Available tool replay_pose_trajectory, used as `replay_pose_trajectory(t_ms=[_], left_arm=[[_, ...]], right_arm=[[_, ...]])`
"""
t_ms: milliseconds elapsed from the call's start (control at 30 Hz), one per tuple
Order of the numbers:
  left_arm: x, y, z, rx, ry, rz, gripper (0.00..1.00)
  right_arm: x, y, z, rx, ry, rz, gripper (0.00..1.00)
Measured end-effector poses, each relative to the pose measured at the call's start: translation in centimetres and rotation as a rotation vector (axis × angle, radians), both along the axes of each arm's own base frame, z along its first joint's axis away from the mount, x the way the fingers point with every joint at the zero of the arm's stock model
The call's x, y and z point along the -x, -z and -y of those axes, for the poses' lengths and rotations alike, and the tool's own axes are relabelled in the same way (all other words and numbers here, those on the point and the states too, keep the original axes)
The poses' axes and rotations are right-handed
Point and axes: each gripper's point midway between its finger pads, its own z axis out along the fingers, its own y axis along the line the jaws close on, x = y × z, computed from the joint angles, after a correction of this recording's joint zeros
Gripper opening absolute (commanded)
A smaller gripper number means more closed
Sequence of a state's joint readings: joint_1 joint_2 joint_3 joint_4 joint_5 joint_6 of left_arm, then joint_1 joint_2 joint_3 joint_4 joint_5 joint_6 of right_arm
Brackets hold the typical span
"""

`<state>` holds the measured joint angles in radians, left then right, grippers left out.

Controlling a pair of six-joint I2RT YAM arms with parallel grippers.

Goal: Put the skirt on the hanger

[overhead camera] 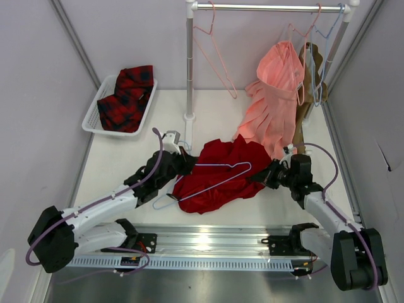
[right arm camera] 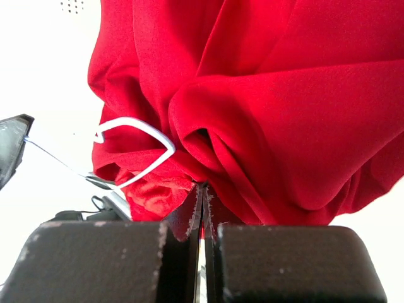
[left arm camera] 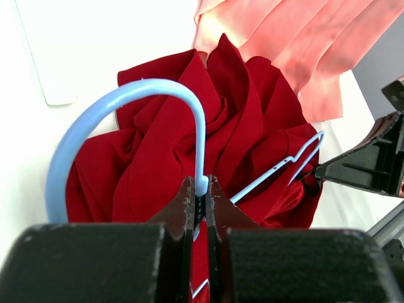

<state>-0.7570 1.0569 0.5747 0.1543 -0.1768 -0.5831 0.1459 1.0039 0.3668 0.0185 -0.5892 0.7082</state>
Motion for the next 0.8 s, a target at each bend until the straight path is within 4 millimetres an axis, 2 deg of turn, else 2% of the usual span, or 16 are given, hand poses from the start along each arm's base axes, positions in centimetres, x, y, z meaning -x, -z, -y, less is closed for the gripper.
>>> replay_pose_trajectory(t_ms=[400, 800], left_arm=[[0.9, 0.0, 0.4, -0.024, 0.046, 0.045, 0.0], [1.6, 0.0, 1.0, -0.058, 0.09, 0.075, 0.0]], right_arm=[[-0.9, -0.7, 0.9, -0.122, 0.023, -0.05, 0.0], [-0.9, -0.9, 0.7, -0.158, 0.01, -0.071, 0.0]])
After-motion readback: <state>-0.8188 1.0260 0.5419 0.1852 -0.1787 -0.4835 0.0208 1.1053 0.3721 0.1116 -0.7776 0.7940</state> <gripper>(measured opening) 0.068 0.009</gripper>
